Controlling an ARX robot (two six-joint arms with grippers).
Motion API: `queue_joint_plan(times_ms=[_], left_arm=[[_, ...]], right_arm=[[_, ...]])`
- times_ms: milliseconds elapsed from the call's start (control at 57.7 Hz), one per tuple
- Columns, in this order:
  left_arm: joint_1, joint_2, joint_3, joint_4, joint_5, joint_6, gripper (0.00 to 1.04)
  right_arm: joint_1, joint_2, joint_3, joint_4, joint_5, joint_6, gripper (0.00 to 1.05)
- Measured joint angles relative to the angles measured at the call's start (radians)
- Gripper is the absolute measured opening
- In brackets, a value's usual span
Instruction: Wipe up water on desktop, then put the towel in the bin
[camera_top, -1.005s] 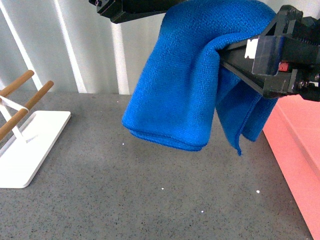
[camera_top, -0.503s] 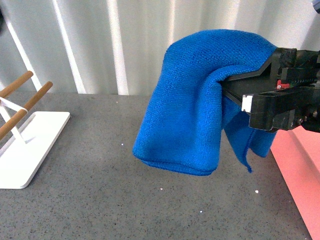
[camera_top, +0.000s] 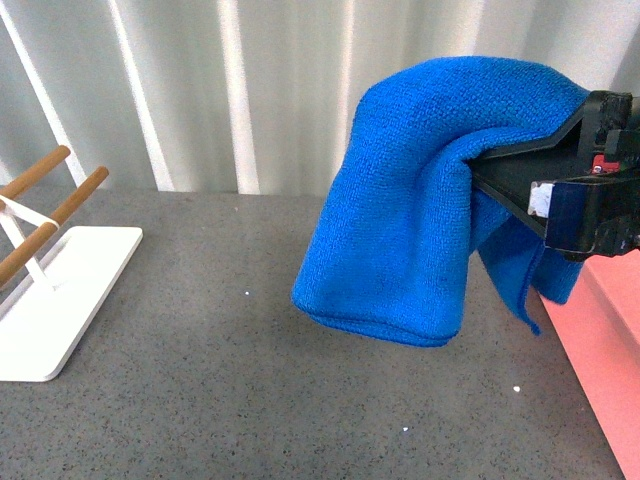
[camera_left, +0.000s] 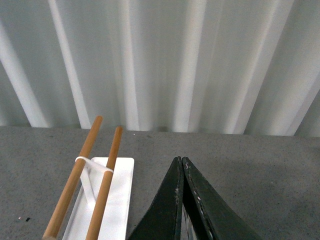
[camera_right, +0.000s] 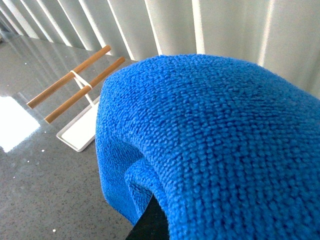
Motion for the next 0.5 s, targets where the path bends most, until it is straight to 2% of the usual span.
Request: queue_joint_plan(times_ms=[277, 433, 503], left_arm=[[0.074, -0.163, -0.116, -0.043, 0.074, 0.000, 0.04], [0.108, -0.264, -0.164, -0.098, 0.105, 0.000, 0.04], [0.164, -0.307, -0.179, -0.128, 0.181, 0.000, 0.04]], right_arm=[[-0.031, 0.000, 0.000, -0.007, -0.001, -0.008, 0.04], [-0.006, 0.000, -0.011, 0.011, 0.036, -0.003, 0.04], [0.018, -0.010, -0.013, 0.009, 0.056, 0.006, 0.04]])
